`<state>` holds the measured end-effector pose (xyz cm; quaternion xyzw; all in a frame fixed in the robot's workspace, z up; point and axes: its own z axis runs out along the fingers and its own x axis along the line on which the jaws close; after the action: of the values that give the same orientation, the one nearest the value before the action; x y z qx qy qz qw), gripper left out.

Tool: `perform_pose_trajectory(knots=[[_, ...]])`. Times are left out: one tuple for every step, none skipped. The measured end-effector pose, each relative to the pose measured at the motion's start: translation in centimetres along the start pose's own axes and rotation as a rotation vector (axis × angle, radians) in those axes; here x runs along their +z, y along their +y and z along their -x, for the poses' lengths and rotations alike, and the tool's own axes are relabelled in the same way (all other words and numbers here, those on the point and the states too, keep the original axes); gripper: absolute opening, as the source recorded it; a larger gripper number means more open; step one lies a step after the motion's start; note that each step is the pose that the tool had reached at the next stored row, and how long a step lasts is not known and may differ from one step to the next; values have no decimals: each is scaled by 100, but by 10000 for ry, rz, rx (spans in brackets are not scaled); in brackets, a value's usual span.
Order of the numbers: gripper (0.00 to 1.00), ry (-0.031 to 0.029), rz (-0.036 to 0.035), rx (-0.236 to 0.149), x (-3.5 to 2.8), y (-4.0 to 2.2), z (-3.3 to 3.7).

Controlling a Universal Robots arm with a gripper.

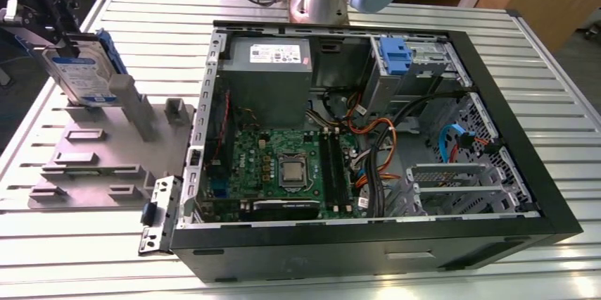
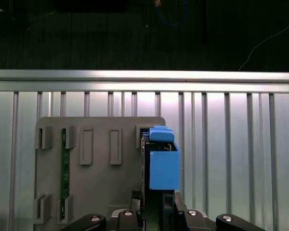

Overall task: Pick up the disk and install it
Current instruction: 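Pick up the disk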

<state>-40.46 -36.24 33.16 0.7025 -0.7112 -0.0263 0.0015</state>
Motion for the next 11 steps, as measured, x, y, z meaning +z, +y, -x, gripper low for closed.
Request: perform_pose_trajectory(knots=[[35,0,0,0,0,0,0],[35,0,0,0,0,0,0],[35,1,1,0,-3,0,0],[35,2,3,0,-7,1,0],[35,2,4,0,-11,1,0],[35,1,2,1,-15,1,1],[35,1,1,0,-21,1,1],[35,1,1,0,-28,1,1],[35,0,0,0,-33,1,1],[35,0,-1,0,-37,2,1],[35,-1,-2,0,-40,2,1]])
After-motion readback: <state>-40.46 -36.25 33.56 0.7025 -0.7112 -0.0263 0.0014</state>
